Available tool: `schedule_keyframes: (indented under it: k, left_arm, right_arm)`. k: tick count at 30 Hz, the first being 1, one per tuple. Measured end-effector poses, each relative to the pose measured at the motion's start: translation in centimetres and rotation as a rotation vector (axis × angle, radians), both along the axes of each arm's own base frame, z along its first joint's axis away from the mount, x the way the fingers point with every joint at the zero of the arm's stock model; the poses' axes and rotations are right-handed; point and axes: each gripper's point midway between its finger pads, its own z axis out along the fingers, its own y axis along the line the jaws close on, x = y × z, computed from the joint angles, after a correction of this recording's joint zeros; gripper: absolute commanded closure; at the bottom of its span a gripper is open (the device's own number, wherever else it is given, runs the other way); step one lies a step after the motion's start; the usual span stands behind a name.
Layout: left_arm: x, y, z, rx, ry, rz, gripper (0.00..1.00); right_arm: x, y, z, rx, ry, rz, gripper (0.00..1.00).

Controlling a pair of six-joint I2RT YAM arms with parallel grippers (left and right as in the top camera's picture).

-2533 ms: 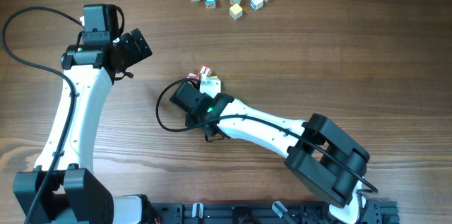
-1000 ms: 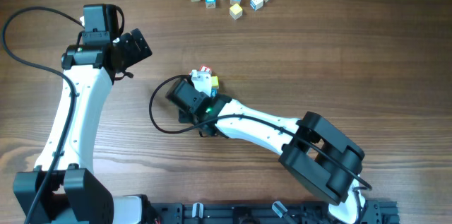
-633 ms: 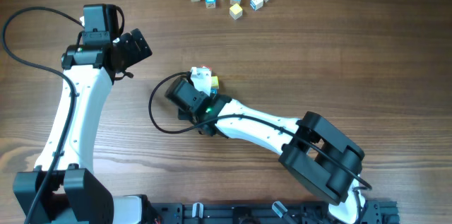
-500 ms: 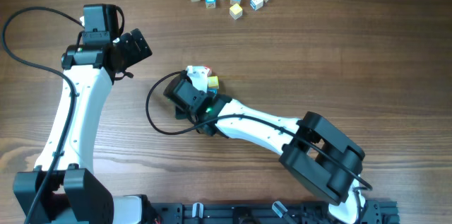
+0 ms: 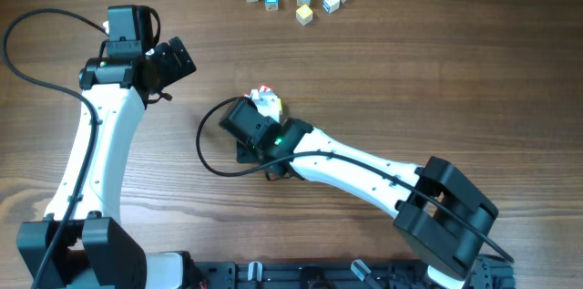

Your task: Form a circle

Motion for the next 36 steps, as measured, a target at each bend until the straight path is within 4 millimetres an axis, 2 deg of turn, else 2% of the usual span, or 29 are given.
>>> schedule_keyframes:
  k: [4, 7, 28, 36]
  left_arm:
    - [0.0, 0.0, 0.0, 0.000, 0.000, 0.000, 0.00]
    - [0.0, 0.0, 0.0, 0.000, 0.000, 0.000, 0.00]
    - [0.0, 0.0, 0.0, 0.000, 0.000, 0.000, 0.00]
    - [0.0, 0.0, 0.0, 0.000, 0.000, 0.000, 0.00]
  right_arm:
    - [-0.9, 0.2, -2.2, -0.017, 0.063, 0.011, 0.96]
    - [-1.1, 0.2, -3.0, -0.027, 0.084, 0.008, 0.96]
    - [-1.6, -0.4, -3.5, -0.031, 0.129, -0.060, 0.96]
    - [-1.7, -0.5, -4.8, -0.052, 0.144, -0.065, 0.96]
